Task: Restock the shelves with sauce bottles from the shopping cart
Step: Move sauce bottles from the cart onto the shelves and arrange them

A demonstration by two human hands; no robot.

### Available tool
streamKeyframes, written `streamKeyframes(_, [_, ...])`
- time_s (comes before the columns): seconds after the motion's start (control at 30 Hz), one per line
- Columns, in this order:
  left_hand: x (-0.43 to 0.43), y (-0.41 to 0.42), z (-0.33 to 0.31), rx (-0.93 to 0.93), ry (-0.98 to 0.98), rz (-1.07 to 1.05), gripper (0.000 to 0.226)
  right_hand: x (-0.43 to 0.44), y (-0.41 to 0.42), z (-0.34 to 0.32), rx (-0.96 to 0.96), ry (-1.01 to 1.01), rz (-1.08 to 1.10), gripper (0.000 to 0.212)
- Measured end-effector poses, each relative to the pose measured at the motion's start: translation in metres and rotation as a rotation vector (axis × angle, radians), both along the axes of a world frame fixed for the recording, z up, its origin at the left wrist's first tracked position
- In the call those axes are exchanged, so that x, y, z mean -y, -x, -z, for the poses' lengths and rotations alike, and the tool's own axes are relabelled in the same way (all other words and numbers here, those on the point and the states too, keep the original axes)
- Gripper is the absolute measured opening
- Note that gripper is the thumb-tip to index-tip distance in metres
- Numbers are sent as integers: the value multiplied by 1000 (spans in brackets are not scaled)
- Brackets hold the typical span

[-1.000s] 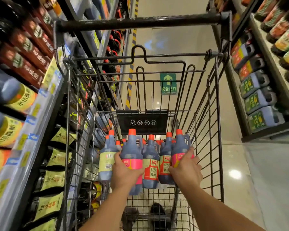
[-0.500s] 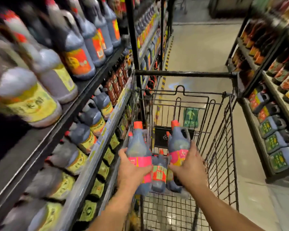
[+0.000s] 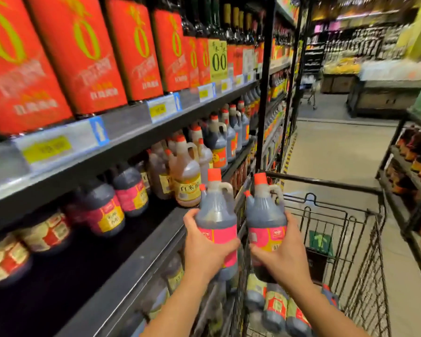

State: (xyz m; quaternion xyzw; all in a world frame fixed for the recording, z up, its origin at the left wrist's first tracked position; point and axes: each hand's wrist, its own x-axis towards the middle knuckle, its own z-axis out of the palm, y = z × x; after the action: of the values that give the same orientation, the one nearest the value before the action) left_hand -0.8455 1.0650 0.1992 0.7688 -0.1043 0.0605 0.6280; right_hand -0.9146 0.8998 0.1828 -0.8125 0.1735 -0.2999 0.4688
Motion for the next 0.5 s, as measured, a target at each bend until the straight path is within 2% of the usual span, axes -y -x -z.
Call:
streamKeyframes(0.2, [-60, 7, -42, 110, 76, -100, 92, -53, -17, -36, 148, -34, -244, 97])
streamKeyframes(0.33, [-101, 5, -46, 130, 52, -205, 93, -81, -37, -46, 153, -56, -396, 101])
streamKeyframes(0.47, [-130, -4, -35, 112, 38, -326, 76, -107, -60, -50, 138, -73, -496, 99])
streamKeyframes(0.5, [-136, -7, -32, 105, 36, -355, 79, -112, -66, -50, 127, -75, -519, 100])
